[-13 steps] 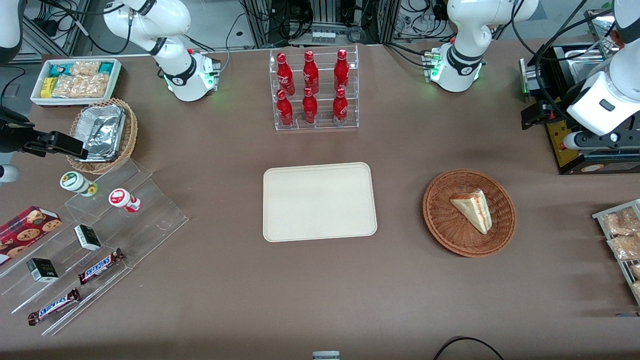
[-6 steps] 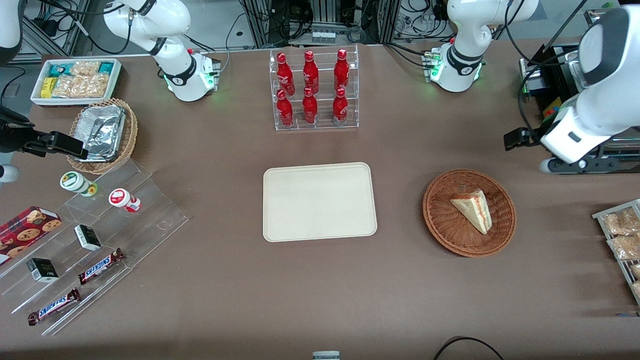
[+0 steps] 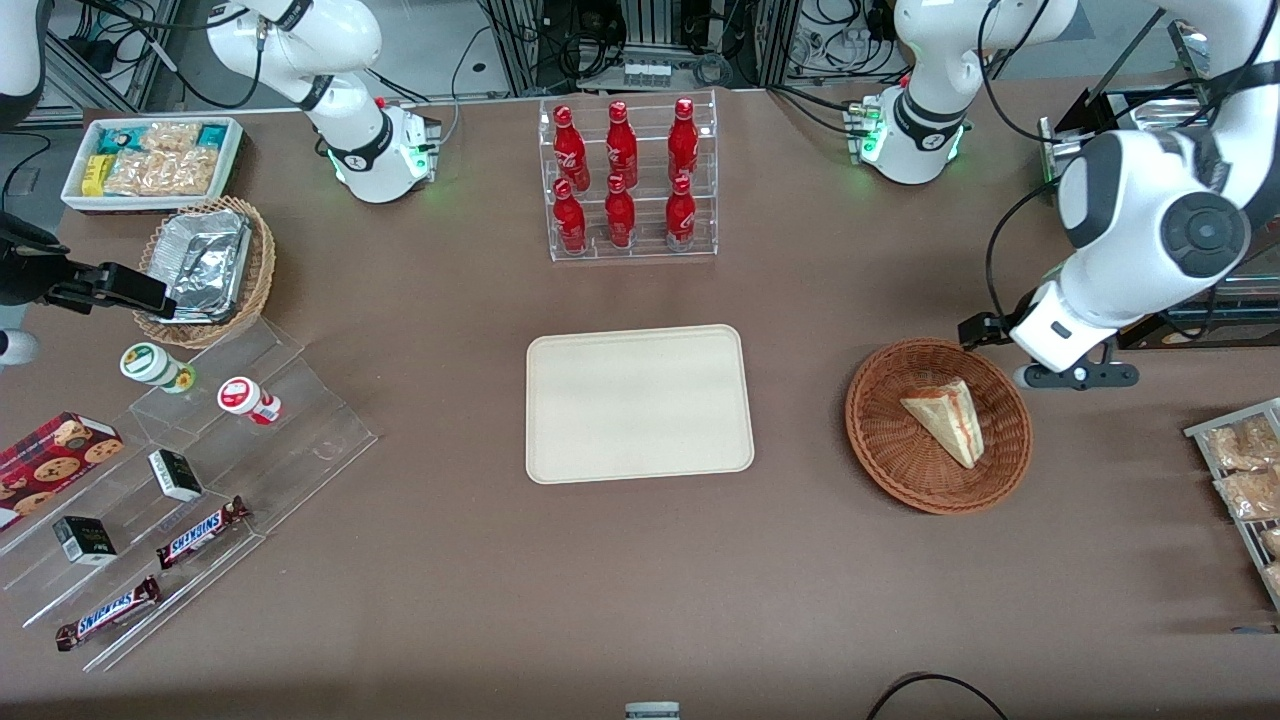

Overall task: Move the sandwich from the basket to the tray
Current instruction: 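Move the left gripper over the wicker basket above the sandwich, then lower the open left gripper around the wrapped sandwich in the basket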

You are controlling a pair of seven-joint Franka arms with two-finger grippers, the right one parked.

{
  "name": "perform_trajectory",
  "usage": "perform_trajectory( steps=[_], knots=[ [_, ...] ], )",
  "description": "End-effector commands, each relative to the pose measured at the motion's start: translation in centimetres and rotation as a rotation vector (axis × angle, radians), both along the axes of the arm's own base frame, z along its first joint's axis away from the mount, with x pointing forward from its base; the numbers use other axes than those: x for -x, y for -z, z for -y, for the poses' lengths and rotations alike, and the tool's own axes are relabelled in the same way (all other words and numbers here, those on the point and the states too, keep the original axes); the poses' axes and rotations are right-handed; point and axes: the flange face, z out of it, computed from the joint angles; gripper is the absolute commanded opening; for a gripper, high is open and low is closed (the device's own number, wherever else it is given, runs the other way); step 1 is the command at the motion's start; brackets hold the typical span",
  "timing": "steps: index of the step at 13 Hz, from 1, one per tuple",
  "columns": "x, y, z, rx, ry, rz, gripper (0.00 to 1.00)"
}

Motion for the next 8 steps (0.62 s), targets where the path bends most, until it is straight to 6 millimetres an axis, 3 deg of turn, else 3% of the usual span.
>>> perform_trajectory(
  steps=[1,5,8],
  knots=[
    [0.2,1.4,-0.2,0.001,-0.078,0.039,1.0],
    [-1.0,3.0,0.1,0.0,-0.371,0.106,1.0],
    [-1.9,5.7,1.1,0.0,-0.689,0.136,1.0]
  ],
)
